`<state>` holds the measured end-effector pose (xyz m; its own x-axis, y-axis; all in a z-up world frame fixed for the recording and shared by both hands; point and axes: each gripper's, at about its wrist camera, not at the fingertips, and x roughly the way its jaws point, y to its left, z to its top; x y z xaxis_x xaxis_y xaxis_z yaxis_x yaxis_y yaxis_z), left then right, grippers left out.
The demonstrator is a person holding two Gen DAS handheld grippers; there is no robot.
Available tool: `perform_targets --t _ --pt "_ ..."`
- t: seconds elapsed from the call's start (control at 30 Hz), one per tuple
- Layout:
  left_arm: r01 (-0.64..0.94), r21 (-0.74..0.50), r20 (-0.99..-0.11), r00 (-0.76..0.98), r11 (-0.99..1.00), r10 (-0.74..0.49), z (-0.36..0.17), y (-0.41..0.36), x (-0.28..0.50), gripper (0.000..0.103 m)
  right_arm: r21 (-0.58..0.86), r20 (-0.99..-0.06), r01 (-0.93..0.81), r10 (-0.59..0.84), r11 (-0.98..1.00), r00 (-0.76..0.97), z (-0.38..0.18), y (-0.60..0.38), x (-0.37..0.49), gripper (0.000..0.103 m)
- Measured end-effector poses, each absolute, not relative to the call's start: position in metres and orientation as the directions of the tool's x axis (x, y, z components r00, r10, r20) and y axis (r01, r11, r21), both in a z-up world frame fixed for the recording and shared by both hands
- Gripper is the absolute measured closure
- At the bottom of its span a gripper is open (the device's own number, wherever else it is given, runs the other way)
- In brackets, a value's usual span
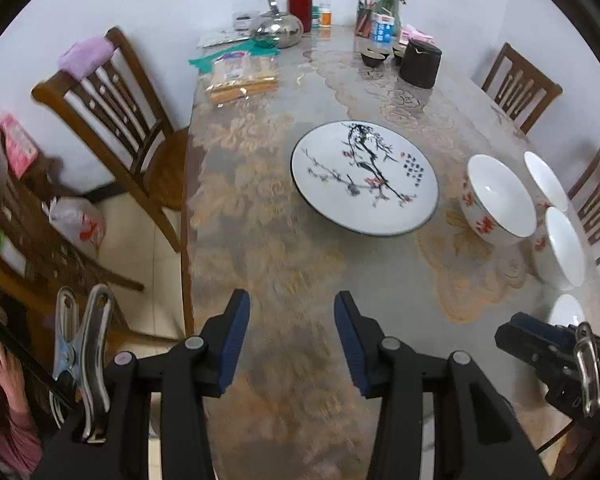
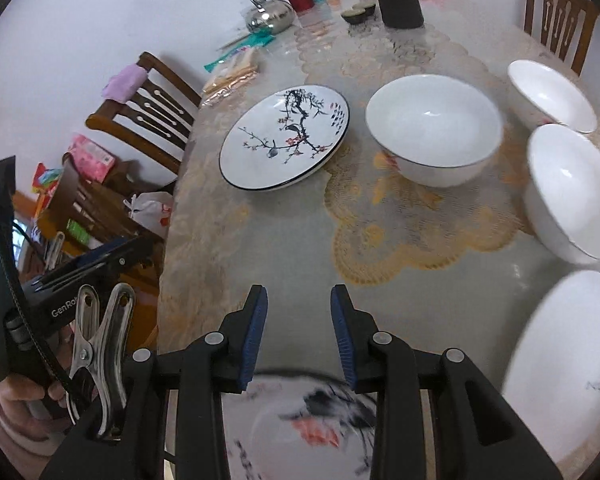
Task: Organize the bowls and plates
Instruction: 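Lift the lotus plate with the right gripper toward the plum-blossom plate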
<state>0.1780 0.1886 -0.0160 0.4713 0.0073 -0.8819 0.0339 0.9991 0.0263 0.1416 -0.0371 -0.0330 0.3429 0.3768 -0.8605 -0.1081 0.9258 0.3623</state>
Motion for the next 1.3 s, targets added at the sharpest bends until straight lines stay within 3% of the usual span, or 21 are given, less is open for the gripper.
perform_targets --t 0.6,1.03,1.2,1.3 --pt "0.046 -0.058 -0.906 0.417 0.997 -0.072 -0.061 0.192 0.315 0.057 0.318 -0.901 0.002 0.301 0.948 0.312 -0.09 -0.015 0.233 0.069" --pt "0.027 -0.047 -0.935 0.352 0.999 -0.053 -0.103 0.179 0.38 0.057 0.255 -0.921 0.007 0.241 0.967 0.305 -0.108 0.0 0.259 0.069" --pt "0.045 -0.034 -0.924 0.379 0.998 -0.049 -0.109 0.178 0.38 0.056 0.278 -0.915 0.055 0.247 0.959 0.319 -0.109 -0.002 0.263 0.069" --pt "0.074 -0.017 -0.922 0.385 0.997 -0.045 -0.108 0.177 0.378 0.058 0.361 -0.896 0.12 0.308 0.925 0.321 -0.11 -0.012 0.256 0.069"
